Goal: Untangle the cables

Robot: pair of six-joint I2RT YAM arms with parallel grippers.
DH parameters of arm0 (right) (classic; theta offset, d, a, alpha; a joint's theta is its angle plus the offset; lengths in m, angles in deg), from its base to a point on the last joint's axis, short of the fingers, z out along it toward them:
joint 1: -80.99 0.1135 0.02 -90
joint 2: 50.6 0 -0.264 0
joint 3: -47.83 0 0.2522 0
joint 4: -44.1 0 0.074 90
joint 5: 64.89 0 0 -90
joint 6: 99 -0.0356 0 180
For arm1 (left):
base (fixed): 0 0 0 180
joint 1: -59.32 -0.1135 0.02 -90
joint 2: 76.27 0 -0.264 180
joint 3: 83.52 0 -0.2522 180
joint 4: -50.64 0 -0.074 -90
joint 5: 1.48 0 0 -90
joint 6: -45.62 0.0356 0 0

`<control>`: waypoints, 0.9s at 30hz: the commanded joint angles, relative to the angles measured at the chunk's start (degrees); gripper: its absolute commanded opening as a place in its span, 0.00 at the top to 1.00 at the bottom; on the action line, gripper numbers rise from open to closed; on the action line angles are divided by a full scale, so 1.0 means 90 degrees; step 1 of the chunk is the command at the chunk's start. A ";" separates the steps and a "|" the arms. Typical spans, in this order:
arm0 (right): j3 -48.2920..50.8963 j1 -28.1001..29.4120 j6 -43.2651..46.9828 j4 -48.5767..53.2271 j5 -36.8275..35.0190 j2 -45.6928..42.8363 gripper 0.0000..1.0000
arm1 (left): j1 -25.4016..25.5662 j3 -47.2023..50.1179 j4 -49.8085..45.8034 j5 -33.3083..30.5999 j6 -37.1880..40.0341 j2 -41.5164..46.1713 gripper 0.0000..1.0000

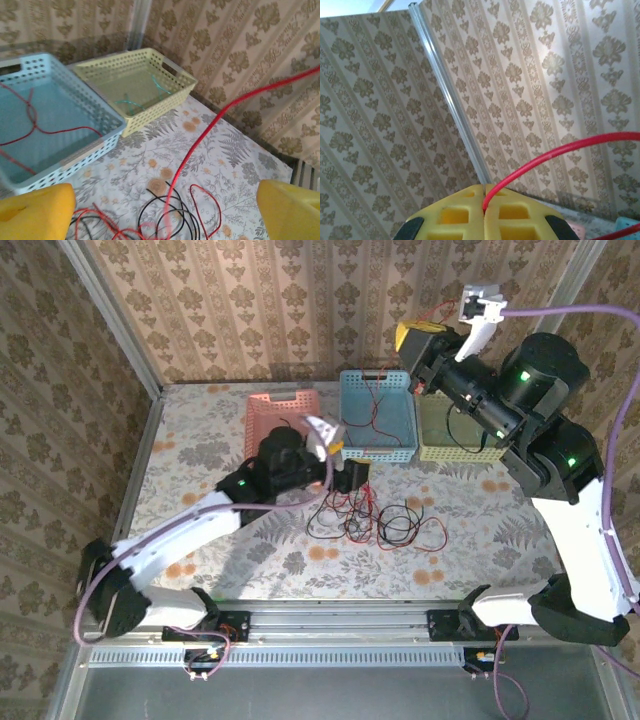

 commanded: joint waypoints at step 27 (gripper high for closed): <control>0.7999 0.0051 -0.0615 -0.3022 0.1384 -0.2931 0.35 | -0.0790 -0.0714 0.0926 -0.0083 -0.1777 0.0031 1.00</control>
